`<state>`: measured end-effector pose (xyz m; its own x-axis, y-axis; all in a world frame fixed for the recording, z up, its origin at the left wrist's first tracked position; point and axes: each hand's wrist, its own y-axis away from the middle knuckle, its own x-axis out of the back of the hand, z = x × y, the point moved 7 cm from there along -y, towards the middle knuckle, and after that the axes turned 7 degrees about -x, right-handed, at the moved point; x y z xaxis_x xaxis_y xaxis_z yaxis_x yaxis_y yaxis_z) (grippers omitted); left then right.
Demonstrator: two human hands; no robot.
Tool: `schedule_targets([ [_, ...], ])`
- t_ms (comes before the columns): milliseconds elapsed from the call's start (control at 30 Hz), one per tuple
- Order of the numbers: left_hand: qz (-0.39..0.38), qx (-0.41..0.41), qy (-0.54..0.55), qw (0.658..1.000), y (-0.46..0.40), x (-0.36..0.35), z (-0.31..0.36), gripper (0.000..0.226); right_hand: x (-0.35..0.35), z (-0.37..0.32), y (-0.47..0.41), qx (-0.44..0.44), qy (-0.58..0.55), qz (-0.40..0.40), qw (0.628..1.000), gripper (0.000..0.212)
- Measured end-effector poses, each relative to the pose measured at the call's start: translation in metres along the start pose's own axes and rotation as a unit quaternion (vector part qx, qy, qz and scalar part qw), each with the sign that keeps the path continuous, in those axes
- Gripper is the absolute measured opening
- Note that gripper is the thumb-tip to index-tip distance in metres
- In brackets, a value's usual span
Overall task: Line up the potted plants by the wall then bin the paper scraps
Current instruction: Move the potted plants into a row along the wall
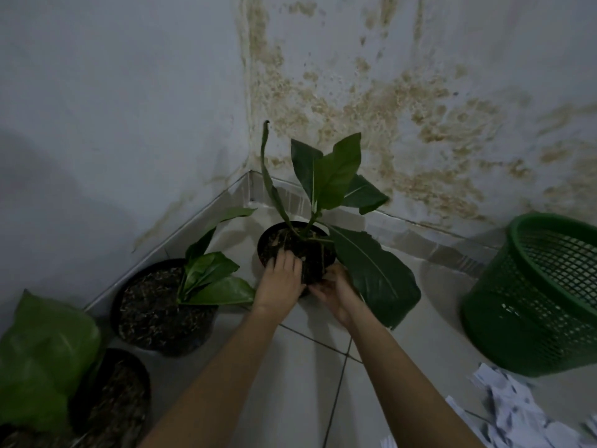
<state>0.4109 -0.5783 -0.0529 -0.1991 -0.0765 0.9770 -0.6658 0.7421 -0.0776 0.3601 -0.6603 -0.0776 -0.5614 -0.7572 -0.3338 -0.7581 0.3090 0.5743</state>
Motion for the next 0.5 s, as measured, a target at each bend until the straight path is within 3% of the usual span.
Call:
schedule_targets([
  [133, 0.014, -0.100, -0.027, 0.995, -0.005, -0.006, 0.003, 0.026, -0.018, -0.004, -0.012, 0.017, 0.037, -0.041, 0.998, 0.044],
  [200, 0.024, -0.100, -0.044, 0.994, -0.011, -0.008, -0.007, 0.022, -0.022, -0.002, -0.022, 0.010, 0.077, -0.045, 0.996, 0.047],
  [333, 0.036, -0.079, -0.063, 0.994, -0.021, 0.003, -0.021, 0.042, -0.021, 0.003, -0.041, -0.004, 0.140, -0.010, 0.990, 0.044],
  [500, -0.043, -0.064, -0.055, 0.995, -0.040, -0.006, -0.021, 0.033, -0.015, 0.016, -0.046, -0.018, 0.171, 0.011, 0.985, 0.045],
])
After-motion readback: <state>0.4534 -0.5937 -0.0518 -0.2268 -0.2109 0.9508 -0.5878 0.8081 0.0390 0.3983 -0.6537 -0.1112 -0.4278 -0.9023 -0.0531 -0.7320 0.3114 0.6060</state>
